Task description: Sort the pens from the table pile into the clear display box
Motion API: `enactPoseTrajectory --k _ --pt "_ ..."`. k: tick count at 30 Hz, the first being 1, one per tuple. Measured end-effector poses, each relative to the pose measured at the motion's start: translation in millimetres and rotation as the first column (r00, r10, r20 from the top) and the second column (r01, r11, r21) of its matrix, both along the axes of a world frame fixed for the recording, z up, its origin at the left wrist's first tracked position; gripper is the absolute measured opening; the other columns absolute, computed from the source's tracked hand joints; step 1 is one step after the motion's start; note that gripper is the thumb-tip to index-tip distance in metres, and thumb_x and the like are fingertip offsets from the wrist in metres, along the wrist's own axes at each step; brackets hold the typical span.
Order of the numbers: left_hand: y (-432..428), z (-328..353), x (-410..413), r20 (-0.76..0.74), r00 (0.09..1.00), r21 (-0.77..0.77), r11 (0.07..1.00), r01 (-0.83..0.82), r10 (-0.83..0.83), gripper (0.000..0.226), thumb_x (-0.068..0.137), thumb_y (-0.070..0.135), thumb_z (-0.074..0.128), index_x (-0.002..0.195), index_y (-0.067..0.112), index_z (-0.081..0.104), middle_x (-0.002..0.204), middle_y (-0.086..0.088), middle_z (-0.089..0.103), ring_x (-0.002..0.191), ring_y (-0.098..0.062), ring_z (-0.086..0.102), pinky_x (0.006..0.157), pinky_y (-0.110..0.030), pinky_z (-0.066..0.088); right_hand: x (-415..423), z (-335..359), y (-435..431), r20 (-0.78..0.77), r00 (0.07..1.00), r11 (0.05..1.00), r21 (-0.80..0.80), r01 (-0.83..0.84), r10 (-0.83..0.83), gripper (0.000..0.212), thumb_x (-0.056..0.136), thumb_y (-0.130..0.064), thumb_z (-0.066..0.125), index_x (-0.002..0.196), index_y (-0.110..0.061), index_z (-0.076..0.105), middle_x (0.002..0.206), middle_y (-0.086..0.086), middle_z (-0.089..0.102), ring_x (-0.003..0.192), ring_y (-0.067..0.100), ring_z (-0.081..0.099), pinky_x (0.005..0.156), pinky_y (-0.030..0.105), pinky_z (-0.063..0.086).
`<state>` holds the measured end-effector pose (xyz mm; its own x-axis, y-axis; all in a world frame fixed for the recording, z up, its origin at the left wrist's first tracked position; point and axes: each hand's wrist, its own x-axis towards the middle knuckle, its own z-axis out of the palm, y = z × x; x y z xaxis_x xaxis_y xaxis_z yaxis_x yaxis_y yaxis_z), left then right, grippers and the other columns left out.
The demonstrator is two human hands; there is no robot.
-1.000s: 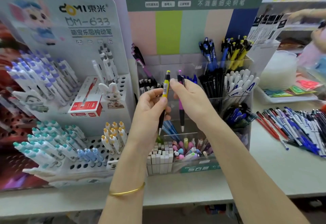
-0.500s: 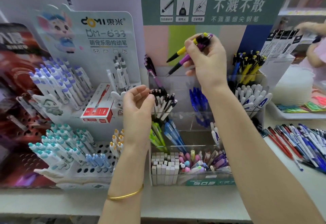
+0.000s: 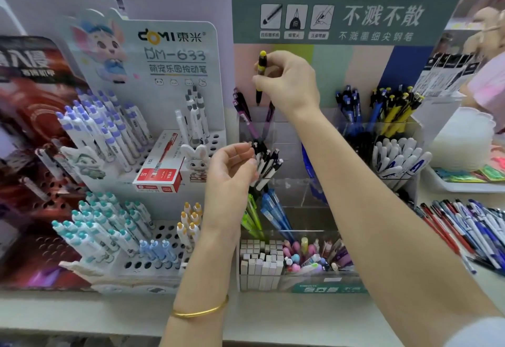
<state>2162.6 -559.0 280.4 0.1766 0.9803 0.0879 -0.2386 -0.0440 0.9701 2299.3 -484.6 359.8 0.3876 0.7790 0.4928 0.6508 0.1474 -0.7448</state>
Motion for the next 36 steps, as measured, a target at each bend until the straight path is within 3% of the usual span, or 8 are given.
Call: enactPoseTrajectory --k 5,8,13,17,22,25,29,36 --pt "-2.4 -0.5 1.2 -0.018 1.000 0.003 1.000 0.022 -0.022 0.022 0.094 0.003 0.055 0.107 0.021 0.059 0.107 0.005 0.065 0.102 -0.007 0.062 0.091 -0.030 0.053 -4.9 3.8 0.6 0.035 0.999 0.999 0.036 0.013 -0.014 0.007 0.083 -0.024 0.064 0.088 -0.029 0.063 0.082 -0.012 0.062 0.082 0.013 0.060 0.077 0.036 0.052" --pt "-2.9 -1.5 3.3 -0.016 0.998 -0.004 0.999 0.053 -0.054 0.022 0.094 0.003 0.055 0.108 0.020 0.060 0.109 0.002 0.065 0.104 -0.009 0.063 0.090 -0.028 0.053 -0.1 7.8 -11.3 -0.064 0.998 0.992 0.122 0.023 -0.015 0.006 0.082 -0.019 0.064 0.086 -0.024 0.062 0.080 -0.006 0.065 0.073 0.014 0.059 0.075 0.042 0.053" --pt "-8.1 -4.7 24.4 -0.005 0.987 -0.001 0.987 0.163 -0.163 0.022 0.095 0.003 0.055 0.105 0.021 0.061 0.107 0.002 0.066 0.102 -0.009 0.064 0.085 -0.028 0.054 35.8 8.2 -65.0 -0.237 0.971 0.969 0.237 0.070 -0.012 0.017 0.095 -0.019 0.057 0.078 -0.021 0.054 0.069 -0.004 0.059 0.055 0.009 0.052 0.043 0.015 0.039" --pt "-20.9 -8.5 60.4 0.004 0.964 -0.033 0.963 0.266 -0.266 0.020 0.095 0.002 0.053 0.106 0.017 0.060 0.106 0.000 0.065 0.102 -0.013 0.063 0.083 -0.028 0.054 90.4 7.1 -112.5 -0.227 0.959 0.927 0.291 0.235 -0.172 0.019 0.095 -0.019 0.055 0.077 -0.023 0.052 0.066 -0.002 0.057 0.054 0.009 0.055 0.042 0.018 0.042" --pt "-39.9 -13.9 102.7 -0.005 0.948 -0.061 0.946 0.317 -0.318 0.020 0.095 0.002 0.053 0.106 0.018 0.060 0.107 -0.001 0.067 0.102 -0.014 0.066 0.083 -0.030 0.054 145.4 6.2 -133.5 -0.055 0.930 0.891 0.269 0.365 -0.364 0.024 0.093 -0.016 0.054 0.081 -0.033 0.043 0.073 -0.004 0.054 0.064 0.019 0.062 0.051 0.030 0.050" --pt "-48.5 -15.2 123.2 0.001 0.956 -0.071 0.954 0.292 -0.292 0.021 0.096 0.002 0.051 0.106 0.018 0.060 0.106 -0.002 0.068 0.098 -0.012 0.067 0.079 -0.027 0.055 166.1 -5.3 -124.6 0.060 0.940 0.925 0.208 0.318 -0.337 0.009 0.088 -0.018 0.055 0.092 -0.021 0.047 0.079 -0.001 0.055 0.072 0.030 0.062 0.065 0.048 0.052" --pt "-57.6 -16.5 150.1 0.030 0.970 -0.088 0.966 0.241 -0.240 0.022 0.096 0.001 0.050 0.106 0.017 0.060 0.104 -0.002 0.069 0.096 -0.013 0.068 0.076 -0.025 0.055 185.7 -16.4 -114.7 0.222 0.928 0.954 0.067 0.291 -0.299 0.028 0.091 -0.015 0.060 0.114 -0.003 0.050 0.095 0.006 0.059 0.085 0.024 0.055 0.069 0.023 0.030" --pt "-75.5 -12.5 179.7 0.030 0.988 -0.146 0.977 0.156 -0.153 0.020 0.098 0.002 0.048 0.109 0.015 0.059 0.104 -0.002 0.069 0.096 -0.013 0.069 0.080 -0.027 0.055 196.9 -27.5 -97.3 0.519 0.815 0.931 -0.093 0.353 -0.257 0.036 0.092 -0.042 0.057 0.117 -0.016 0.056 0.125 0.003 0.053 0.108 0.020 0.053 0.073 0.026 0.033"
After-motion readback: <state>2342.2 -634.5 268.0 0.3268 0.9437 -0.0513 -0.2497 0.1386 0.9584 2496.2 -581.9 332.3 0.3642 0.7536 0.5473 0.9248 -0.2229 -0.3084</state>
